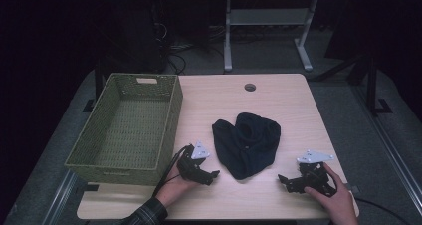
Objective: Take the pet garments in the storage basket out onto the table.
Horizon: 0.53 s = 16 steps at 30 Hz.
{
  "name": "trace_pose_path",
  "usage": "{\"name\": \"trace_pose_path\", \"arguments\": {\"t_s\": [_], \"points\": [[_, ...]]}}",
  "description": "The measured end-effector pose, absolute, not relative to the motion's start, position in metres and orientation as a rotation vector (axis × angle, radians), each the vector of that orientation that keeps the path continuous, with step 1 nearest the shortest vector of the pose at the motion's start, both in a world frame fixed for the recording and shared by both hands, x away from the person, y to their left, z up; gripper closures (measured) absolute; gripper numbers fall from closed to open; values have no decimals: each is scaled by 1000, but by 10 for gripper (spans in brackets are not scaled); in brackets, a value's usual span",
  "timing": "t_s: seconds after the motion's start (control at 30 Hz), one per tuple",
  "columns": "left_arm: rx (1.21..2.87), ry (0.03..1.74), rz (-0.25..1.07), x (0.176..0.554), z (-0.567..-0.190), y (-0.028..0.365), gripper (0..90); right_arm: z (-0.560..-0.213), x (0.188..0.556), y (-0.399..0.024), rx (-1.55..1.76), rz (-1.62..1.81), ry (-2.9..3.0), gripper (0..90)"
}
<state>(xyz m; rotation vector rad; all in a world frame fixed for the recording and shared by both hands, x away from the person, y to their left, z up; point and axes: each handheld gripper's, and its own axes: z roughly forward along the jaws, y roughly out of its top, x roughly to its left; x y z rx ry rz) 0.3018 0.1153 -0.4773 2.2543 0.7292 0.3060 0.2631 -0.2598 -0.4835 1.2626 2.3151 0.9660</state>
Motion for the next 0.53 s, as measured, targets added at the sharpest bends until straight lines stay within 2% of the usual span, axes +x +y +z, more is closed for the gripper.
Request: {"name": "trace_pose_path", "arguments": {"t_s": [0.53], "points": [[2247, 728, 306, 302, -478, 116, 127, -483, 263, -260, 1265, 967, 2314, 0]]}}
